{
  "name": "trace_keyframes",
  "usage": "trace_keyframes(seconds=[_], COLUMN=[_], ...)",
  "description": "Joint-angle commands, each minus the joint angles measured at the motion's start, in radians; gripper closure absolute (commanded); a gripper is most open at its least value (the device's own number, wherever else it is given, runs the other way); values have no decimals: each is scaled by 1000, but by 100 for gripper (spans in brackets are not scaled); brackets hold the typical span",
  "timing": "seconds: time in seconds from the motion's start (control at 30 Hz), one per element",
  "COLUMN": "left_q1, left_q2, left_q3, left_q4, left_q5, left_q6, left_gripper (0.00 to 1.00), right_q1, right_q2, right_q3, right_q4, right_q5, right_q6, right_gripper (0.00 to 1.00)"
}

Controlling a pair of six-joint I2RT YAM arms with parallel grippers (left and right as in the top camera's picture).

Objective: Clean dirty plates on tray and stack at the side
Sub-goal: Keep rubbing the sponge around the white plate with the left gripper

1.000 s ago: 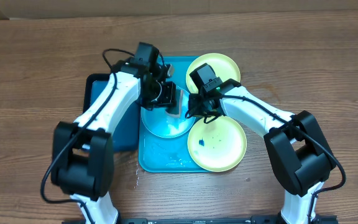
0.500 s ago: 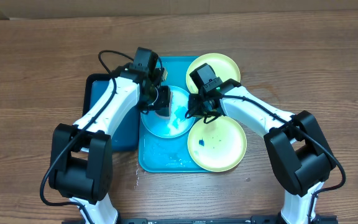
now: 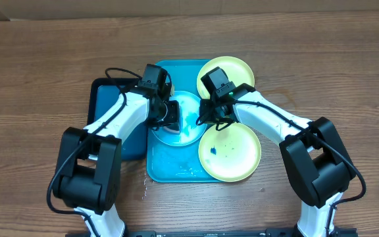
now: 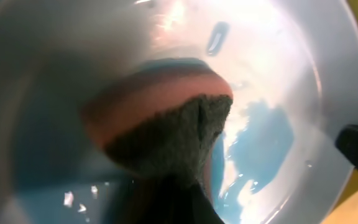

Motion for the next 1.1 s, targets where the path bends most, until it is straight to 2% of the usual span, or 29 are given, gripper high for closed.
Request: trace_keyframes(seconds=[0.0, 0.13, 0.3, 0.4, 0.5, 0.73, 1.07], left_q1=[-33, -15, 34, 49, 48, 24, 16], left_q2=[51, 50, 19, -8, -19, -15, 4], left_q3=[-19, 21, 149, 209, 237, 186, 12], left_q4=[25, -1, -140, -195, -220, -230, -85], left_q5=[157, 230, 241, 226, 128, -91, -106], left_q6=[-16, -11, 26, 53, 59, 51, 33], left_gripper=[96, 96, 96, 96, 96, 96, 96], right_q1=[3, 3, 3, 3, 3, 3, 3], right_q2=[1, 1, 1, 1, 1, 1, 1], right_q3=[11, 11, 11, 11, 11, 11, 11], right_q4=[10, 10, 9, 9, 9, 10, 10], right_q5=[-13, -13, -13, -14, -14, -17, -16], right_q6=[1, 1, 1, 1, 1, 1, 1], right_gripper=[96, 96, 96, 96, 96, 96, 96])
